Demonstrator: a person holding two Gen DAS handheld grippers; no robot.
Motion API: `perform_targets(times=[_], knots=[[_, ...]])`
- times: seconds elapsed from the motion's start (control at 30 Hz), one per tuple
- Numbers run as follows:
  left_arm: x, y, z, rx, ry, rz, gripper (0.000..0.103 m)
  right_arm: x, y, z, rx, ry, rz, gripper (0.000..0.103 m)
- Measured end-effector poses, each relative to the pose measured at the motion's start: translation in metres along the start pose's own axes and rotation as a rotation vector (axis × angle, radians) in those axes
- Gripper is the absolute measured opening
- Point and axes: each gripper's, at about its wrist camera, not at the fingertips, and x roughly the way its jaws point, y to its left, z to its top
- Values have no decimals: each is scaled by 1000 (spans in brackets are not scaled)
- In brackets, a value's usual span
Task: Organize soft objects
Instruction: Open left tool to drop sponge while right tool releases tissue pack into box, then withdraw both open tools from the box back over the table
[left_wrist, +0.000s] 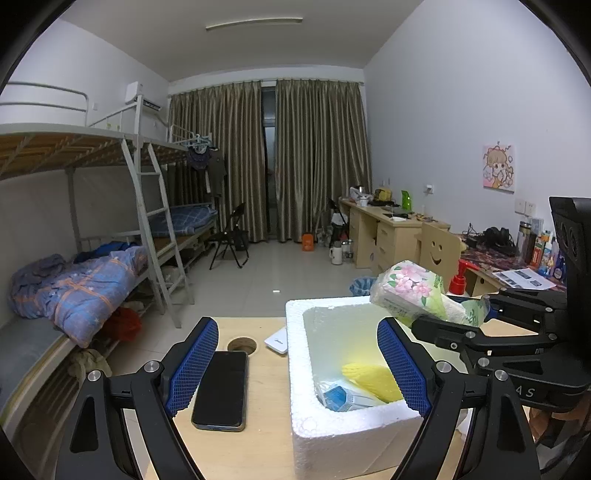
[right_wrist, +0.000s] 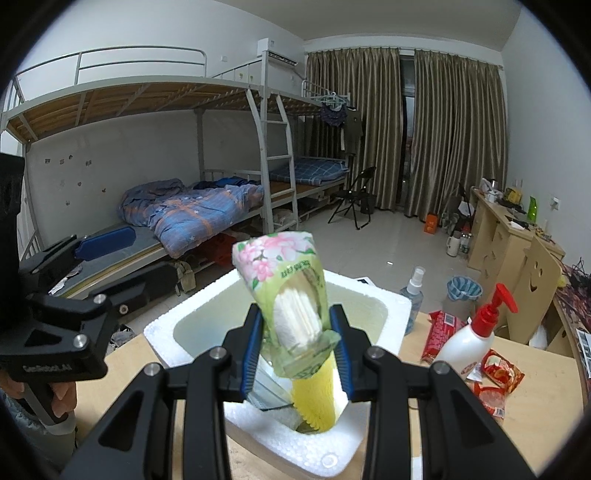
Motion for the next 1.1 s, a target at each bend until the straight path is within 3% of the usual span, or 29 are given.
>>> perform_targets(times=[0.17, 0.47, 0.6, 0.8, 0.97, 1.1], knots=[[-1, 3, -1, -7, 2, -2, 89, -2, 1, -1, -3, -12, 5, 67], [-8, -7, 1, 1, -3, -9, 89, -11, -3, -4, 9, -24, -15, 70], [-15, -16, 1, 15, -9, -10, 89, -23, -8, -4, 30, -46, -27, 79], [-32, -29, 5, 28, -35, -39, 93, -47, -18, -5, 58, -84, -67, 103], [-49, -41, 8, 34, -57, -61, 95, -63, -17, -6, 52, -106, -105, 103], [-61, -49, 10, 44, -76, -59, 103, -78, -17, -9, 56, -120, -128, 103]])
